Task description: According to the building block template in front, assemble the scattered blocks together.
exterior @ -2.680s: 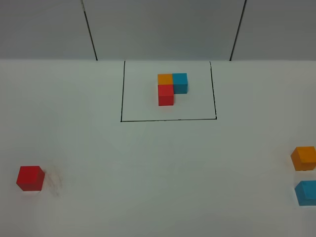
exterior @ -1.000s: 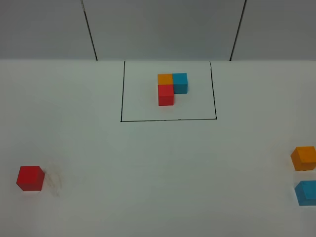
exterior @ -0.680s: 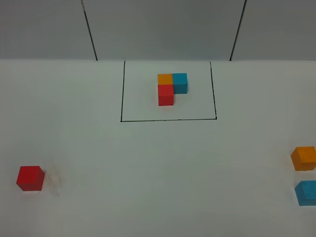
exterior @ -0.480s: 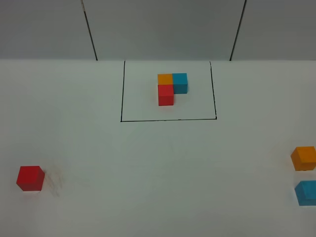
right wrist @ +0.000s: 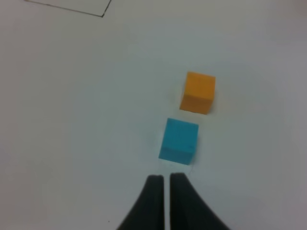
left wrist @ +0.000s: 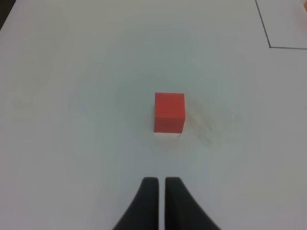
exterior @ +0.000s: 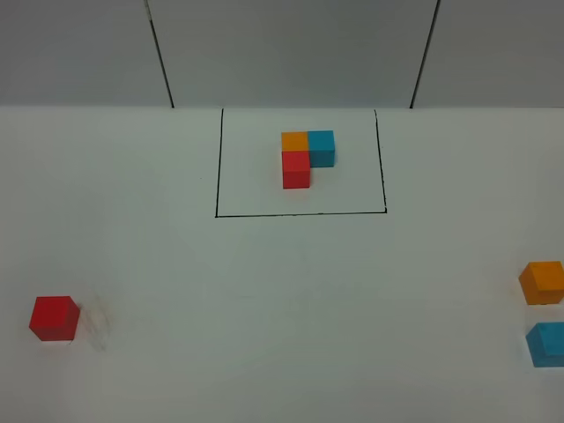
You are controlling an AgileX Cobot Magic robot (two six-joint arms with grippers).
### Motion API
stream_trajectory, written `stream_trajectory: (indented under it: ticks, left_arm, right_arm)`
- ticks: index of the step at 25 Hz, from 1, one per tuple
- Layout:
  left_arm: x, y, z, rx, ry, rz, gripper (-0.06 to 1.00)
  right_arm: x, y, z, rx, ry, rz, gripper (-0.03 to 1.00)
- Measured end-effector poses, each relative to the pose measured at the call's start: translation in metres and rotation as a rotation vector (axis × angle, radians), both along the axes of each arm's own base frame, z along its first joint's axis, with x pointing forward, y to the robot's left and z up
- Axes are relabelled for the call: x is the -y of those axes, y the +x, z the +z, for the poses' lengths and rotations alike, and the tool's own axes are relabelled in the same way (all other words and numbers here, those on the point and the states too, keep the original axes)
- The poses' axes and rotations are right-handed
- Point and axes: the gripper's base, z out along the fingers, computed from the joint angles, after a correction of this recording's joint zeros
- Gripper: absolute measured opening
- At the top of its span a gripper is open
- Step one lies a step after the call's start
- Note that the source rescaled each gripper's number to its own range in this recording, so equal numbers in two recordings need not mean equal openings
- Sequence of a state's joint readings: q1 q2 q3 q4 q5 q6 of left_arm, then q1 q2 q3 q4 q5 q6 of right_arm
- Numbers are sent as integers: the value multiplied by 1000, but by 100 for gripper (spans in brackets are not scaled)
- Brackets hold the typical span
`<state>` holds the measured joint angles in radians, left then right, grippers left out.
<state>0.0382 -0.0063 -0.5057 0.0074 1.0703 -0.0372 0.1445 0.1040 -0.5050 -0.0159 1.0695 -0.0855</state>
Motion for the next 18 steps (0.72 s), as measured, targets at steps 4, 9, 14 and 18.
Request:
stream_trajectory:
  ticks: [4, 9, 14, 18]
  left_arm:
    - [0, 0, 0, 0, 0, 0, 1]
    - [0, 0, 0, 0, 0, 0, 1]
    - [0, 0, 0, 0, 0, 0, 1]
    - [0, 0, 0, 0, 0, 0, 1]
  right_arm:
    - [0, 0, 0, 0, 0, 0, 0]
    - [0, 0, 0, 0, 0, 0, 0]
    - [0, 0, 0, 0, -1, 1, 0]
    - [0, 0, 0, 0, -1, 1, 0]
